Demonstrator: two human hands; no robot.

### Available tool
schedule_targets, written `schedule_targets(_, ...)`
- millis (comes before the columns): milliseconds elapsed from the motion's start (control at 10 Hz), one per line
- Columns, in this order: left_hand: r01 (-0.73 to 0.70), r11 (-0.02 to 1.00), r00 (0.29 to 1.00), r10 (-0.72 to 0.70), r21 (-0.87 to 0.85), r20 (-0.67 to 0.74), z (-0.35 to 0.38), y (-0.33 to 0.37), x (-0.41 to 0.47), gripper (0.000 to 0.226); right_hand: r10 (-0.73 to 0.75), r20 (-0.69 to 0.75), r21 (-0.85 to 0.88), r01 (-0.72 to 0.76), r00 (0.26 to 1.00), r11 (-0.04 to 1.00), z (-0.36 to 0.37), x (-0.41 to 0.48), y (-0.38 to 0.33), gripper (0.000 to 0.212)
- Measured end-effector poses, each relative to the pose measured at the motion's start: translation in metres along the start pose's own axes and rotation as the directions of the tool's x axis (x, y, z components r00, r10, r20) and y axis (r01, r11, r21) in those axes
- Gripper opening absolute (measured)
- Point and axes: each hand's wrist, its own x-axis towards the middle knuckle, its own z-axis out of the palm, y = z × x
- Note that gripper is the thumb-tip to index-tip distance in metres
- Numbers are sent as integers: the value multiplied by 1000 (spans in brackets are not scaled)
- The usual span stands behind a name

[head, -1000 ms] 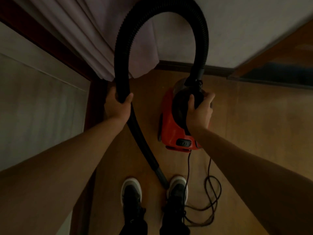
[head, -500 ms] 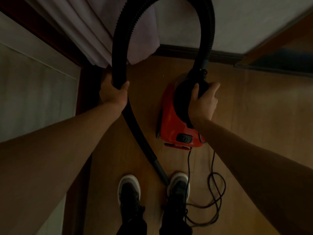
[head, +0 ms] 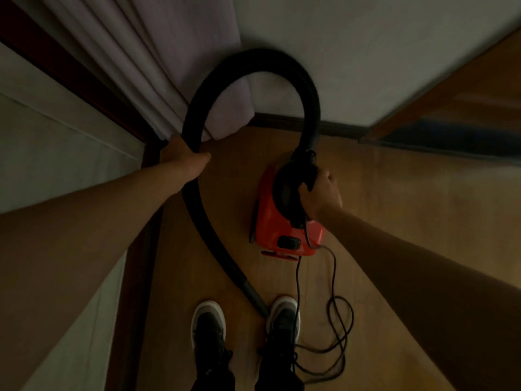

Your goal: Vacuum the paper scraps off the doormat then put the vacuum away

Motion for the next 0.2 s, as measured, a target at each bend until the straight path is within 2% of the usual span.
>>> schedule_targets(200,-325,931,945,316,163,82,-50,62,-46,80,-153,104,-282,177,983,943,-79,-24,-33,63)
